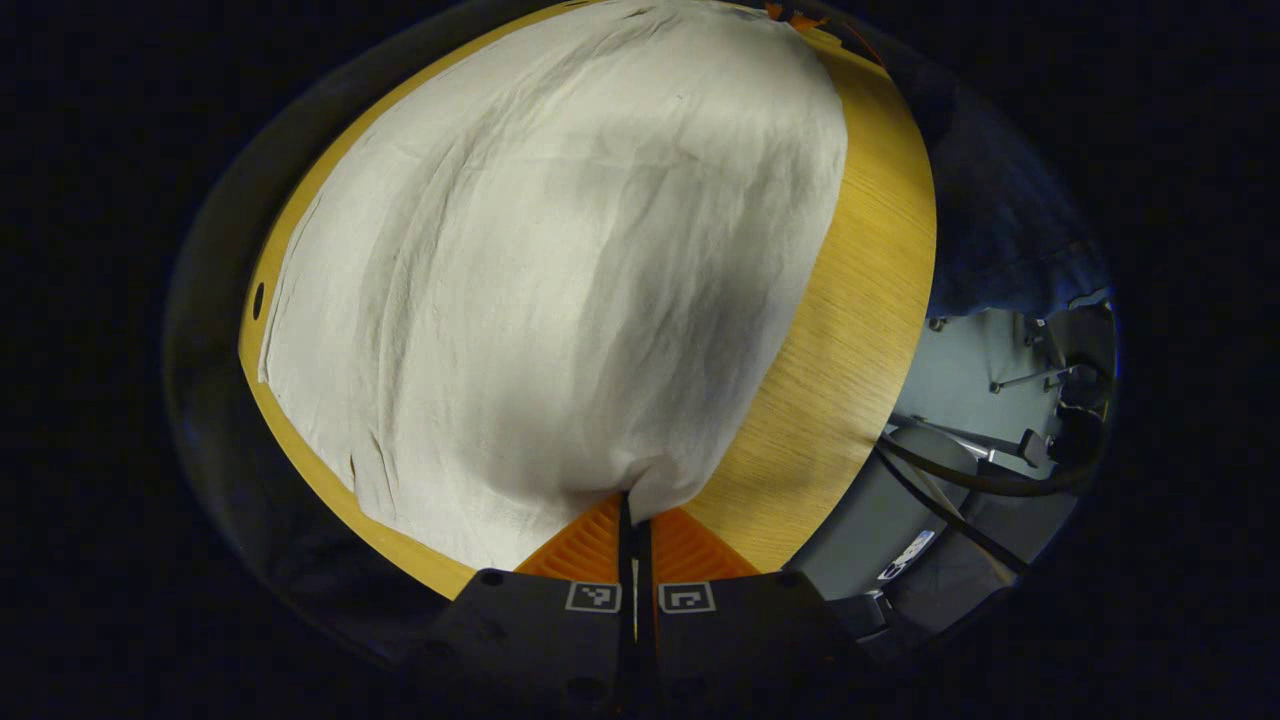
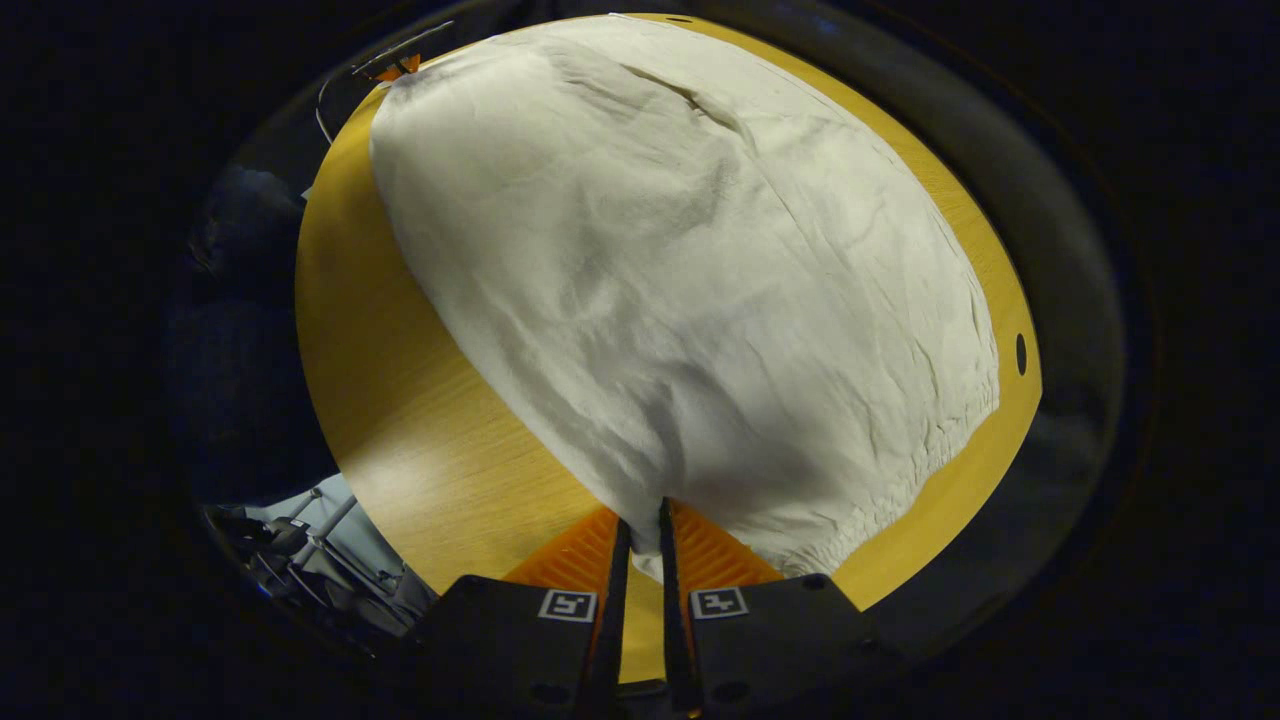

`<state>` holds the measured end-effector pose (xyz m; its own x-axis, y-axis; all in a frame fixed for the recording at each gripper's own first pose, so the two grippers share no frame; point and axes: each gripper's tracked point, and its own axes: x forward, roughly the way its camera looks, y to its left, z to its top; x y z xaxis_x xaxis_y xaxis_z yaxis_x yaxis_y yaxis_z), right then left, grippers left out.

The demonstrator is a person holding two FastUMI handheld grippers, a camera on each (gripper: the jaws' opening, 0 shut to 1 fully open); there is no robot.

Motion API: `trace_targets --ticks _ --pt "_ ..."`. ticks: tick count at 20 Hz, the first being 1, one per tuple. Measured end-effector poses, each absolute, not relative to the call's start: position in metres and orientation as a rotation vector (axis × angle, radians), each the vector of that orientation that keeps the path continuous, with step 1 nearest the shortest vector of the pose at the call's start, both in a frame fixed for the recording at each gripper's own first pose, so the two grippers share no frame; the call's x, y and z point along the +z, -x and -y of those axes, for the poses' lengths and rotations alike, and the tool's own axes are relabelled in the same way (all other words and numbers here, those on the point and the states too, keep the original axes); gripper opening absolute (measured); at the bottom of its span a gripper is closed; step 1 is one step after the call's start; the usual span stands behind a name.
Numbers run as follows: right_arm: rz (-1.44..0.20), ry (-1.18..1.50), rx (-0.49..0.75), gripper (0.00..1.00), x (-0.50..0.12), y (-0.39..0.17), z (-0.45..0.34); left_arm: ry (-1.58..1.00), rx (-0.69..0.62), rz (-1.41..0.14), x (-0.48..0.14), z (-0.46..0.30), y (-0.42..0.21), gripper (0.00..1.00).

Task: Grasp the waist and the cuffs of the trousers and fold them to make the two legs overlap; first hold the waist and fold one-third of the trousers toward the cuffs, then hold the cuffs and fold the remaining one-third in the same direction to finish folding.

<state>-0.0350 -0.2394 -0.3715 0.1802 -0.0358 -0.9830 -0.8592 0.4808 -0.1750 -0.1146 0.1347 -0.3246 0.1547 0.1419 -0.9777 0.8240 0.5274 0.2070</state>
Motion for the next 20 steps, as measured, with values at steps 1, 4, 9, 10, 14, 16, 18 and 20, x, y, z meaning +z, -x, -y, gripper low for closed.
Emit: trace_targets --ticks 1,4,9,10,14,16,18,20 --pt "-1.270 0.909 0.702 0.20 -0.370 0.035 0.240 -0.920 -0.605 -1.355 -0.325 -0.135 0.114 0.00" --pt "-1.283 0.906 0.683 0.10 -0.370 0.034 0.240 -0.919 -0.612 -1.353 -0.325 -0.134 0.114 0.00" --pt "-1.276 0.919 0.634 0.05 -0.369 0.033 0.241 -0.882 -0.590 -1.350 -0.325 -0.133 0.114 0.00" --pt "-1.271 0.901 0.610 0.05 -0.369 0.032 0.241 -0.868 -0.577 -1.340 -0.324 -0.132 0.113 0.00" --pt "-1.236 0.694 0.458 0.05 -0.363 0.027 0.237 -0.706 -0.426 -1.253 -0.317 -0.127 0.110 0.00" --pt "-1.197 0.600 0.380 0.05 -0.356 0.023 0.232 -0.632 -0.328 -1.180 -0.307 -0.124 0.097 0.00" --pt "-1.139 0.540 0.312 0.05 -0.347 0.014 0.227 -0.579 -0.247 -1.094 -0.292 -0.118 0.076 0.00" --pt "-1.063 0.485 0.243 0.05 -0.331 0.001 0.221 -0.509 -0.158 -1.002 -0.275 -0.111 0.049 0.00"
